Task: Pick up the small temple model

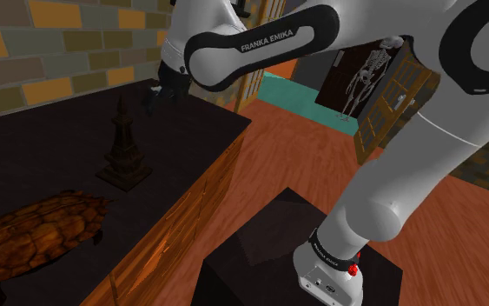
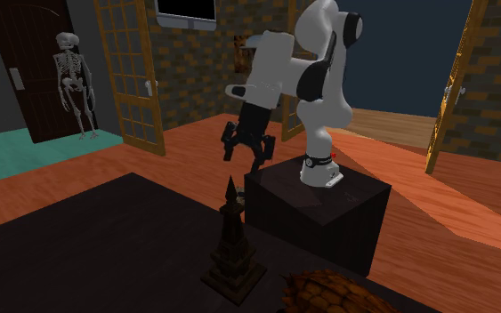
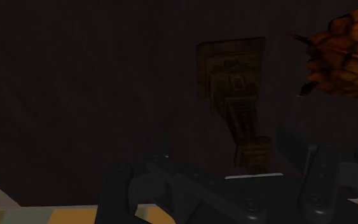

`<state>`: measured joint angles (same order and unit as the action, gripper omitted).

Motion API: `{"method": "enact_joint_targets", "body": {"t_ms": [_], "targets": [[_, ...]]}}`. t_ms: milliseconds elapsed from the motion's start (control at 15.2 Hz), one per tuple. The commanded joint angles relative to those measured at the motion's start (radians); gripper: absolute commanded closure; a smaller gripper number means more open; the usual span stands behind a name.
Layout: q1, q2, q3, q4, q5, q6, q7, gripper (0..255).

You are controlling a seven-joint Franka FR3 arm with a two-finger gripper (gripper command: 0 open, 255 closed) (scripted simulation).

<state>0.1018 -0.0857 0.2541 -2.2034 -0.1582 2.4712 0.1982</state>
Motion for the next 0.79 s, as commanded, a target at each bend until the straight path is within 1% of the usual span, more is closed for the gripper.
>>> {"method": "enact_joint_targets", "body": {"t_ms": [0,396,726], "targets": [[0.005,0.066,0.012,0.056,-0.035,0.036,0.013,0],[0.042,0.247,0.029,0.208,-0.158,0.128,0.071,0],[0.049,0.280,0.017,0.182,-0.199,0.184,0.107,0]]}}
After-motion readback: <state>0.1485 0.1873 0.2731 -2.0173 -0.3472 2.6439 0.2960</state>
